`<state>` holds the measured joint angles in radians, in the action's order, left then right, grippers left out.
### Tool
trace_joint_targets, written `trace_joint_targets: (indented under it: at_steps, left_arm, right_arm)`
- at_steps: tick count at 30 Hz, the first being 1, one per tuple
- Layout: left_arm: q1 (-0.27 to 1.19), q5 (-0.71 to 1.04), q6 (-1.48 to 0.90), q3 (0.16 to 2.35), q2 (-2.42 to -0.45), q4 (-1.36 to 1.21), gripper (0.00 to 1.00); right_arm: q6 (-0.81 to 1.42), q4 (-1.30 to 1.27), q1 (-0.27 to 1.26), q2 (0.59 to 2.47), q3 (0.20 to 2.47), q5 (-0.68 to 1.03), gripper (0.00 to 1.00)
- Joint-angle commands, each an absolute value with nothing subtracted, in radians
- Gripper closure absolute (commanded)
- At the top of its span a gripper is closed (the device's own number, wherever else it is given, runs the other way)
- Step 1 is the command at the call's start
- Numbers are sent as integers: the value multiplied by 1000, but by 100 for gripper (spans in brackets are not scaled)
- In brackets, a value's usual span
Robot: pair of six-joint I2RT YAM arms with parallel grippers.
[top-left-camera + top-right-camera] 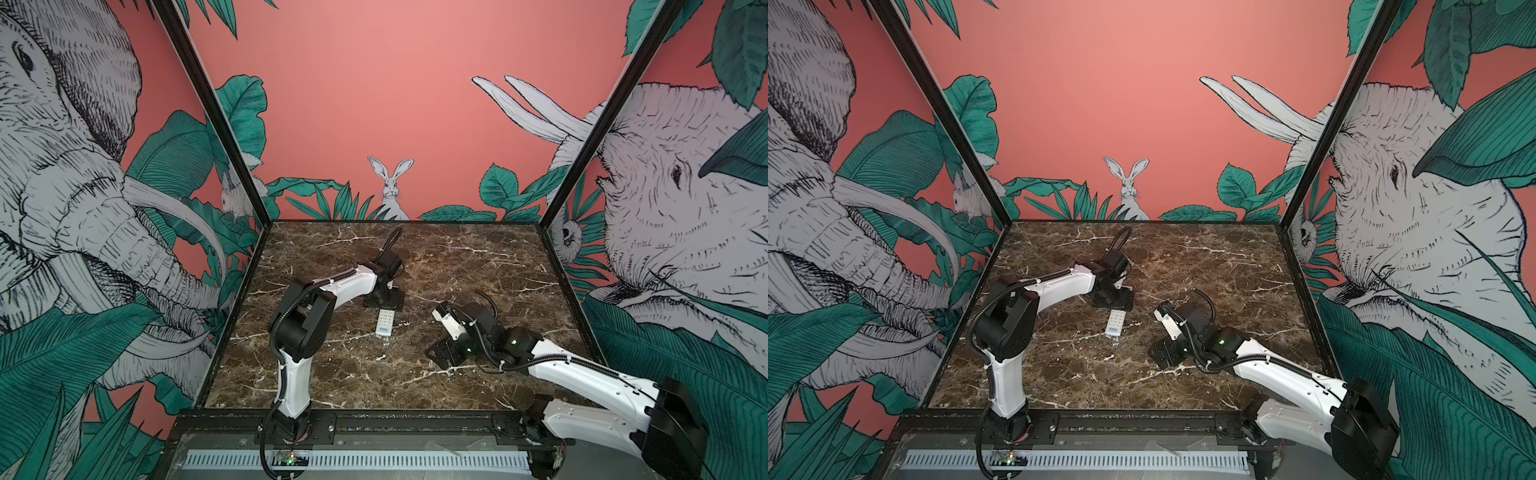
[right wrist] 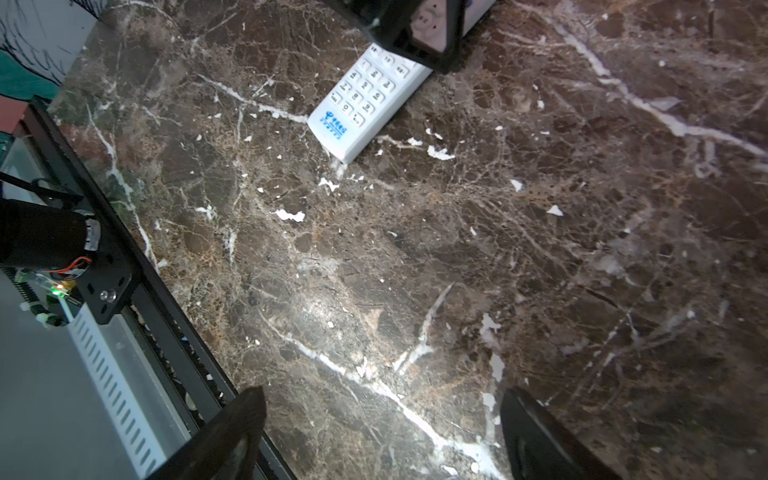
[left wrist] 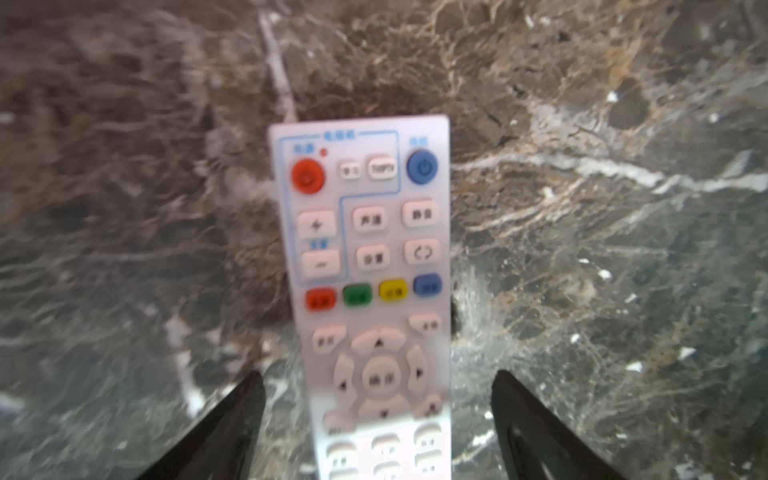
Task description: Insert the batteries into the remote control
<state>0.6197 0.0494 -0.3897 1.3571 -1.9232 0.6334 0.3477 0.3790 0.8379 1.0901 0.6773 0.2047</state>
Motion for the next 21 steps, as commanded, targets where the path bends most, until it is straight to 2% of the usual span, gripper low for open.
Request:
trace_joint_targets:
  at_steps: [1,9,14,18,21]
  left_arm:
    - [604,-4,-334,1325,-1766,619,9]
    - [486,-191,-209,1164,-1447,438,4]
    - [455,-492,-96,966,-1282,174,1]
    - [455,-635,2,782,-1250,-92,1]
    - [449,-734,18,714,-1276,-163,1]
  right_arm:
    - [301,448,837,1078,737,111,11]
    - [181,518,723,1150,859,19,10]
    - [75,518,631,1218,937,-62,9]
    - [4,459,581,1276,970,-165,6]
    - [-53,382,562,1314,960,-255,0]
